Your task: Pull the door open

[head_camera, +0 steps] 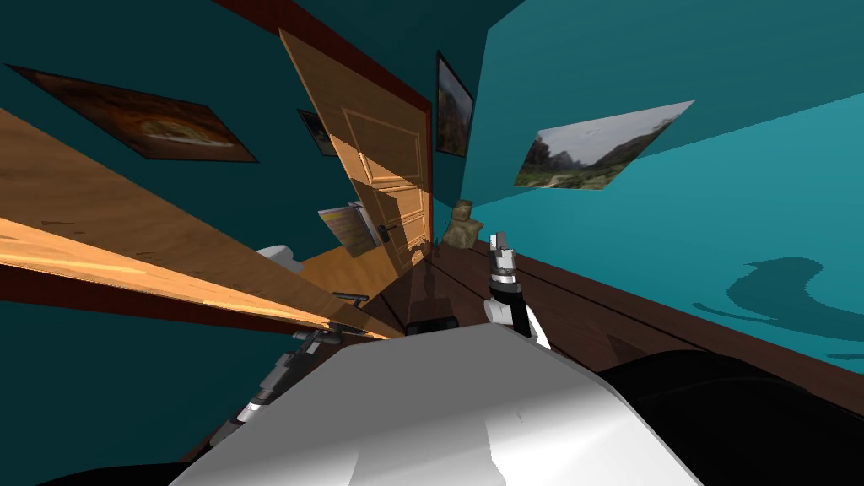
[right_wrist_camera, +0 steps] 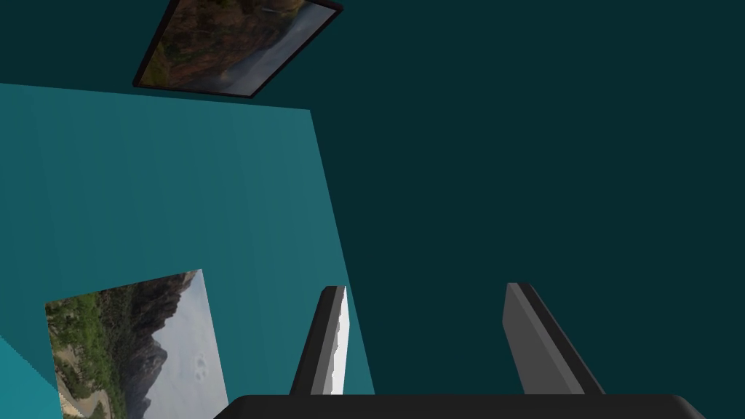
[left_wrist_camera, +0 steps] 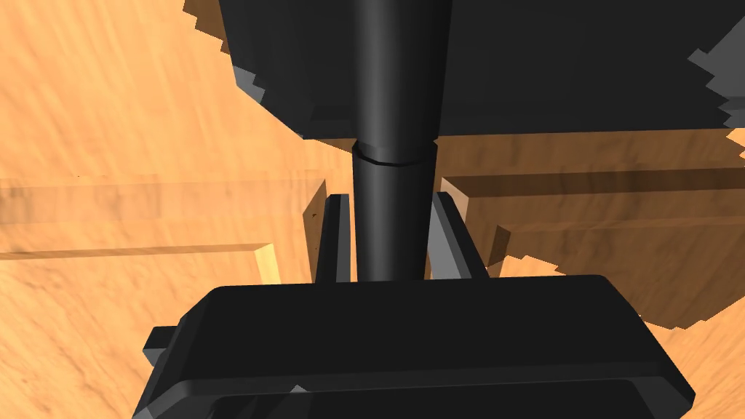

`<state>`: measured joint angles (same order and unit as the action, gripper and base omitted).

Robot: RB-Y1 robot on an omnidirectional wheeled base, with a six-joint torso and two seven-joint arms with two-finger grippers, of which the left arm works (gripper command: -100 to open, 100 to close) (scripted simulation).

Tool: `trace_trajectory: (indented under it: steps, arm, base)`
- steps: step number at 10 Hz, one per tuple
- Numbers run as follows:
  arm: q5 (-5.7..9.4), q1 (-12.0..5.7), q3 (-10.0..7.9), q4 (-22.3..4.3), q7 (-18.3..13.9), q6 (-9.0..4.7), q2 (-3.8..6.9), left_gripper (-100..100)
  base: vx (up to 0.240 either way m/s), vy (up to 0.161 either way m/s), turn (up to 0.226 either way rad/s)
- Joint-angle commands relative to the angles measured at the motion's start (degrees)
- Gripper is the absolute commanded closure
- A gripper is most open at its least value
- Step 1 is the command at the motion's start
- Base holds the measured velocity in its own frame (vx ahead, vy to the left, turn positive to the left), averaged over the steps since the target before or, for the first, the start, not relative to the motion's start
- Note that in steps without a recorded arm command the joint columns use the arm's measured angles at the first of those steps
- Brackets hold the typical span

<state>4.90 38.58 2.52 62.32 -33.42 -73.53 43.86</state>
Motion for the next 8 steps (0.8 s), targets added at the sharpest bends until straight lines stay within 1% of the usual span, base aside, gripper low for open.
trace_trajectory:
  steps: [1,3,5,6,7,8]
  arm:
    - [-0.54,0.58,0.79,-1.31,-0.11,-2.53,0.05,100]
    - [-0.87,1.25,1.2,-2.75,-0.34,-5.32,0.51,100]
    - [-1.1,1.7,1.48,-3.72,-0.49,-7.2,0.82,100]
    - [-0.88,1.24,1.14,-3.45,-0.43,-6.44,0.86,100]
    - [-1.2,0.98,1.4,-4.34,-0.4,-7.25,1.01,100]
    - [-1.39,0.86,1.58,-4.86,-0.39,-7.71,1.08,100]
  base:
    - [-0.02,0.027,-0.003]
    - [-0.039,0.053,-0.003]
    - [-0.062,0.04,-0.004]
    - [-0.024,0.012,-0.021]
    - [0.068,-0.067,-0.005]
    - [0.107,-0.115,0.035]
